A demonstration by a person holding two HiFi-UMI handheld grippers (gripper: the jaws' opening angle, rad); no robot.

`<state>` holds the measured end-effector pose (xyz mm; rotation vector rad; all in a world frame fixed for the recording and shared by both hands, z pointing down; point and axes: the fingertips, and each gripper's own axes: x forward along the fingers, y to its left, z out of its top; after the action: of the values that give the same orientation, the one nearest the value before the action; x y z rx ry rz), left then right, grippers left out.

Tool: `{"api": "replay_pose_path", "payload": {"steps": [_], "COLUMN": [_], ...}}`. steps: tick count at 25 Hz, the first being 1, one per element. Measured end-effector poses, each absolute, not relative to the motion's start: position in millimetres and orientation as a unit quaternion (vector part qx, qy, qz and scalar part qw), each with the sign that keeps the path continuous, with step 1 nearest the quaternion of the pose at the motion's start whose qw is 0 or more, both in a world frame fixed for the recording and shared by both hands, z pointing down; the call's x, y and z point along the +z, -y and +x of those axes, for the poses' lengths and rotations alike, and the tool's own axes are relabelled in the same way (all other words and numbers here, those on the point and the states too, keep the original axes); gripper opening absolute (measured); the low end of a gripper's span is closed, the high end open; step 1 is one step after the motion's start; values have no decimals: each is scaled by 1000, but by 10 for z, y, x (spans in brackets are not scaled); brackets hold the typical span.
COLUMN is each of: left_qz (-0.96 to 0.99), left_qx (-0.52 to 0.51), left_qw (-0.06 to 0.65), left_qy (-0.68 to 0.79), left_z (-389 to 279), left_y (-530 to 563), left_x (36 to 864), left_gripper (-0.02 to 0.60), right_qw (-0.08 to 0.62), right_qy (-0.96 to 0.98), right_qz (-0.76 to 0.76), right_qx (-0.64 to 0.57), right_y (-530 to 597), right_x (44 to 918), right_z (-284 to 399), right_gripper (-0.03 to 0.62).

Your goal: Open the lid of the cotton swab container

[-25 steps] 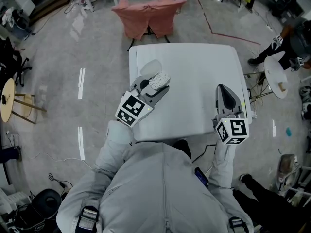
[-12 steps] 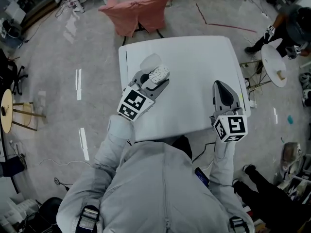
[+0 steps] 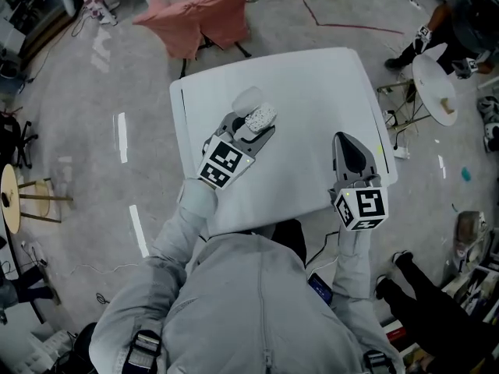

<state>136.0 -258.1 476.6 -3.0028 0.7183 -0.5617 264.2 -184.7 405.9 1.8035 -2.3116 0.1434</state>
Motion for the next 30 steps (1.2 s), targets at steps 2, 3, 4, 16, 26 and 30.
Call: {"api": "replay_pose_path", "payload": {"steps": [2, 3, 4, 16, 26, 30], "left_qz": [-958, -958, -959, -953, -951, -951], "left_qx": [-179, -178, -177, -217, -236, -240], "left_qw": [2, 2, 3, -27, -41, -46], "left_qy": [-225, -223, -221, -211, -194, -190], "left_z": [1488, 1552, 1615, 2035, 2259, 2294], "left_y": [2678, 2725, 2771, 3424, 3665, 3662], "left_x": [4894, 4962, 5032, 6164, 6748, 6843], "left_gripper": [213, 213, 213, 213, 213, 213], "right_qw": [104, 104, 104, 117, 125, 126], "right_qy": [783, 783, 783, 771, 754, 752], "right_qz": [611, 611, 611, 618, 634, 636], "right_qx": [54, 57, 60, 97, 116, 122], "right_y": [1916, 1951, 1985, 2425, 2573, 2582], "right_x": [4139, 4181, 4224, 4905, 5338, 5405], "right_z": [2698, 2724, 2750, 2942, 3110, 3135], "right_gripper": [34, 34, 34, 34, 34, 34]}}
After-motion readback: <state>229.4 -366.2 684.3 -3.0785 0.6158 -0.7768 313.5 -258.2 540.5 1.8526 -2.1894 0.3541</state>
